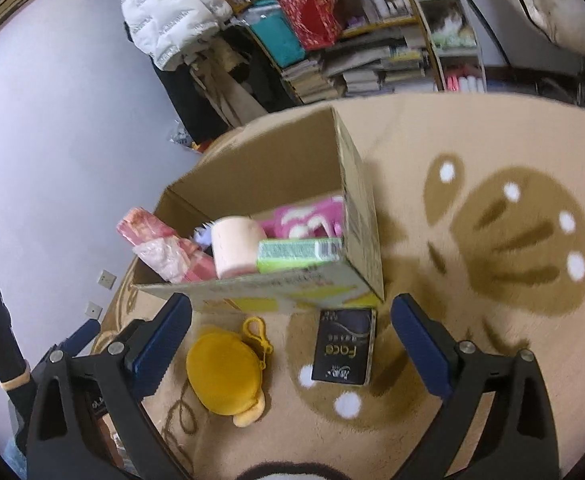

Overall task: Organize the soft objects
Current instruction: 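Lower both tools toward the yellow pouch and black tissue pack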

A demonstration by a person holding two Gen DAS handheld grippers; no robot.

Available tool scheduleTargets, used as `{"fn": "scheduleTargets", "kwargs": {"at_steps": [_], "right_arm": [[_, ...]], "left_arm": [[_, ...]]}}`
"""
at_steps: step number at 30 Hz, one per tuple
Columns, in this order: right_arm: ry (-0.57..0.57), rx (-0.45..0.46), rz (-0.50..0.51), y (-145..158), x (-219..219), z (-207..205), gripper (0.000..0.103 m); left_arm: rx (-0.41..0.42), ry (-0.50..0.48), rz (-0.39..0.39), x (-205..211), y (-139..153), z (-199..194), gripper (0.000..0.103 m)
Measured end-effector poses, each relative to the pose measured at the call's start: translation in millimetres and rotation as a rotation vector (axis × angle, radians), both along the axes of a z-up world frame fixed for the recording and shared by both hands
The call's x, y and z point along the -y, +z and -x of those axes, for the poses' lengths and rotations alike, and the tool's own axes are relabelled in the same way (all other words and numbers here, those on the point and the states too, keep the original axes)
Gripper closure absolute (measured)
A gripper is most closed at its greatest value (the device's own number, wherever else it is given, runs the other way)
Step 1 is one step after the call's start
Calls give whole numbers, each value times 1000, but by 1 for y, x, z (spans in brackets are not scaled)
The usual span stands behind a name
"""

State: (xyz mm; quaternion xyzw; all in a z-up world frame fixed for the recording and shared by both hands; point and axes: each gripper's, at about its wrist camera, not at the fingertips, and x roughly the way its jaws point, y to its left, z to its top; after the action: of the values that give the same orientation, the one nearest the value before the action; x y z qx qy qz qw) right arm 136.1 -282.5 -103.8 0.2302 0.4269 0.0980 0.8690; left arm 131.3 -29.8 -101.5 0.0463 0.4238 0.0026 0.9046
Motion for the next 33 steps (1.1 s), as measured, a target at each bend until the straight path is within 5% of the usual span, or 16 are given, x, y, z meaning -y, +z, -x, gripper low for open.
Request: {"fn": "scheduleTargets", "kwargs": {"at_steps": [12,19,33], "right_arm": [[18,-153,-3,-51,-6,-10,2],[36,-256,26,-78,-12,-22,11],[63,-289,36,-95,-21,-34,13]], "left_arm": [[-181,-46,31,14,-49,-19,0],[-280,-56,60,17,-76,-29,0],[-330,-63,64,32,-96,-31,0]]}}
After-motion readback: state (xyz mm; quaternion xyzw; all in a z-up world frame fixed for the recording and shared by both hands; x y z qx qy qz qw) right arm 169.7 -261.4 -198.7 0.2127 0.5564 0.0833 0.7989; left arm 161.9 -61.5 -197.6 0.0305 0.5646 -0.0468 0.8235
